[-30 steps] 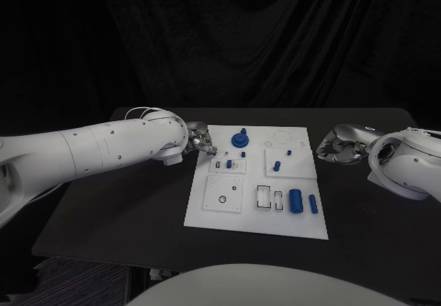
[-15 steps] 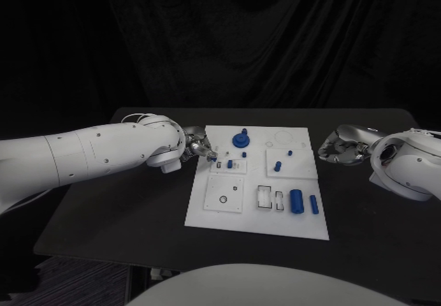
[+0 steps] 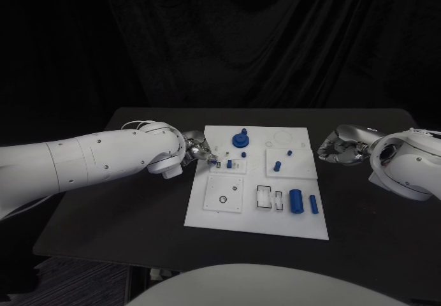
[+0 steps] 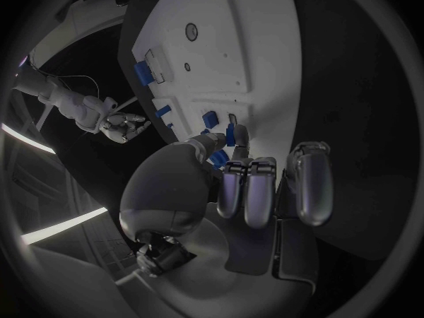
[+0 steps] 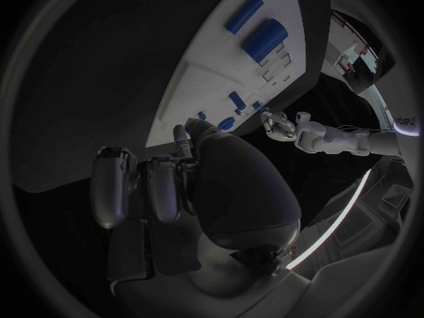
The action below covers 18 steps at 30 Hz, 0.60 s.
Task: Assemble the parts on the task board
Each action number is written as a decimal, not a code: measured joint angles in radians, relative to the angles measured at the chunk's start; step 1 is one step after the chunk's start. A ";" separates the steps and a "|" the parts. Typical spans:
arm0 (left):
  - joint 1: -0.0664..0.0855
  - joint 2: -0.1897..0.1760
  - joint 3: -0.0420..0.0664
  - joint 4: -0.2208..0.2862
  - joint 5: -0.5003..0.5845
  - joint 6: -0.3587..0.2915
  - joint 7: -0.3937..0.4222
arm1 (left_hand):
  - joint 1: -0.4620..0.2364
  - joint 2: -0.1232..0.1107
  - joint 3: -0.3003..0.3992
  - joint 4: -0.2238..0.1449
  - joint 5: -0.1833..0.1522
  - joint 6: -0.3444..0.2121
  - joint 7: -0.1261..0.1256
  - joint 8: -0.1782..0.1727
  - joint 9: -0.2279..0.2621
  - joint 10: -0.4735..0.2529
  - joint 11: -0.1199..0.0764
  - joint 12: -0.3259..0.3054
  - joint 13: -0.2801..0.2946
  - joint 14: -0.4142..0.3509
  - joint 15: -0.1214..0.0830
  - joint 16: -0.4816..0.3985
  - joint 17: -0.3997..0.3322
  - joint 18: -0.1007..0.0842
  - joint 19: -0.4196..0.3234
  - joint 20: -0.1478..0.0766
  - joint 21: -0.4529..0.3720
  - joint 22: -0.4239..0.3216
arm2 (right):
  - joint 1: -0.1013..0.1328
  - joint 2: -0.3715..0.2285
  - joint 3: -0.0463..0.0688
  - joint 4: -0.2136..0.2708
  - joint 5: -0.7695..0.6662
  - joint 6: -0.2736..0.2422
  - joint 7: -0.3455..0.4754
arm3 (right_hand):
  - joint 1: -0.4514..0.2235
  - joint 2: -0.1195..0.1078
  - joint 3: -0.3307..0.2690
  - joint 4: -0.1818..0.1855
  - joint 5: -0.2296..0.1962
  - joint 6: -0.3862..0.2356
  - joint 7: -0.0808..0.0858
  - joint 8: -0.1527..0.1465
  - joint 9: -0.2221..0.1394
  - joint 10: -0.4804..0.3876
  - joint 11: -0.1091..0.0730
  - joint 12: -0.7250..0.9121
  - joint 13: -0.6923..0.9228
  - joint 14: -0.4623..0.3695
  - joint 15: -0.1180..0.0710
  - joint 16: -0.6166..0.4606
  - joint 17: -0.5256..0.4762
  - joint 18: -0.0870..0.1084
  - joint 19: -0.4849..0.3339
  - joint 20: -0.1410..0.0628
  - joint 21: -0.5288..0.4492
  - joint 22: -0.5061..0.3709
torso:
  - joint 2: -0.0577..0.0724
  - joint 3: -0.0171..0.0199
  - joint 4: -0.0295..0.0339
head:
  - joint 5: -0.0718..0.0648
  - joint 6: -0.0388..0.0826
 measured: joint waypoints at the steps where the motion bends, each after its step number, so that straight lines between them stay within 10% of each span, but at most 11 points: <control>1: -0.003 0.000 0.000 0.002 -0.003 -0.007 0.002 | 0.000 0.000 0.001 0.001 -0.005 0.000 0.000 0.000 0.000 0.000 0.000 0.000 0.000 0.000 0.000 0.000 0.000 0.000 0.000 0.000 0.000 0.000 | 0.000 0.000 0.000 0.000 0.000 0.000 0.000 | 0.000 0.000 0.000 0.000 0.000 0.000 0.000 0.000 0.000 0.000 0.000 0.000 0.000 0.000 0.000 0.000 0.000 0.000 0.000 0.000 0.000 0.000 | 0.000 0.0000 -0.0003 | 0.000 0.000; 18: -0.035 0.015 0.000 -0.001 -0.040 -0.063 0.033 | -0.004 0.004 0.007 0.004 -0.035 0.000 0.000 -0.001 0.002 0.000 0.000 0.000 0.000 0.000 0.000 0.000 0.000 0.000 0.000 0.000 0.000 0.000 | 0.000 0.000 0.000 0.000 0.002 0.000 0.000 | 0.000 0.000 0.003 -0.003 0.000 0.000 0.000 0.000 0.000 0.000 0.000 0.000 0.000 0.000 0.000 -0.004 0.000 0.000 0.000 0.000 -0.006 0.000 | 0.001 0.0003 -0.0009 | 0.000 0.000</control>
